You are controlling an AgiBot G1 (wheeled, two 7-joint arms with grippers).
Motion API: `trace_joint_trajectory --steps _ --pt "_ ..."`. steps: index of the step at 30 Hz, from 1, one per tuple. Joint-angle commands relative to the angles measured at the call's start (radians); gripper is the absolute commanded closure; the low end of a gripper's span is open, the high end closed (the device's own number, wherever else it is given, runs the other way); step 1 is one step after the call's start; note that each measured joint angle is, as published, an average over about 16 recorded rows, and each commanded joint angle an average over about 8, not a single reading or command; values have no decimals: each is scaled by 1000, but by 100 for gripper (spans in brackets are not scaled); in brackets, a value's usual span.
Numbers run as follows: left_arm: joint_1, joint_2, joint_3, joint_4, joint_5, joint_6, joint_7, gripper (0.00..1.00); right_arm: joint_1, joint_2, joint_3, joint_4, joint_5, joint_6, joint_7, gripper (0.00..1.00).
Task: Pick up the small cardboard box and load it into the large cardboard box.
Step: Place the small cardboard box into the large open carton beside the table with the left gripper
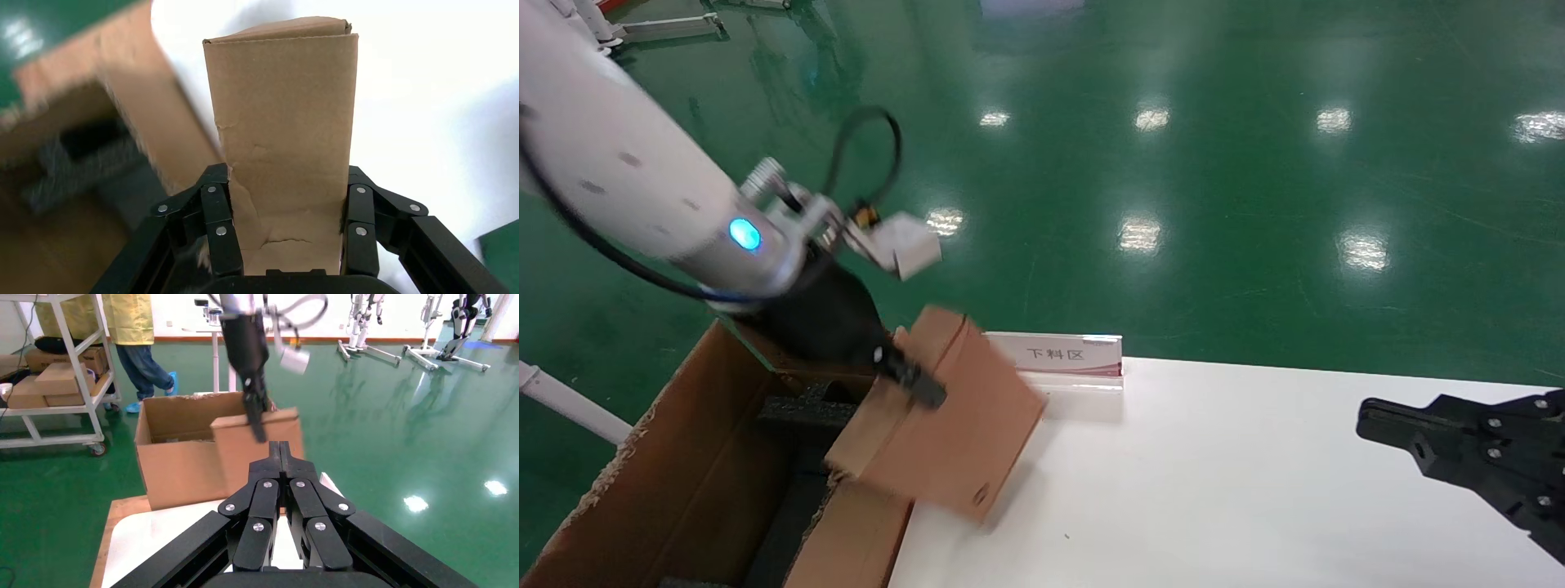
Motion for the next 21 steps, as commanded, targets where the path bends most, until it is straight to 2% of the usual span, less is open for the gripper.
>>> trace_joint_trajectory --steps 1,6,12,17,21 --pt "-12 -33 -37 -6 -22 -21 21 100 0 0 0 0 0 0 0 0" --pt "-20 -135 -132 -16 -81 -96 88 100 0 0 0 0 0 0 0 0" --pt "-34 -236 -220 -20 -100 -159 168 100 0 0 0 0 0 0 0 0" --pt "-56 -295 -263 -23 -81 -180 238 100 0 0 0 0 0 0 0 0" --pt "-87 -311 -261 -24 -44 -181 285 100 0 0 0 0 0 0 0 0"
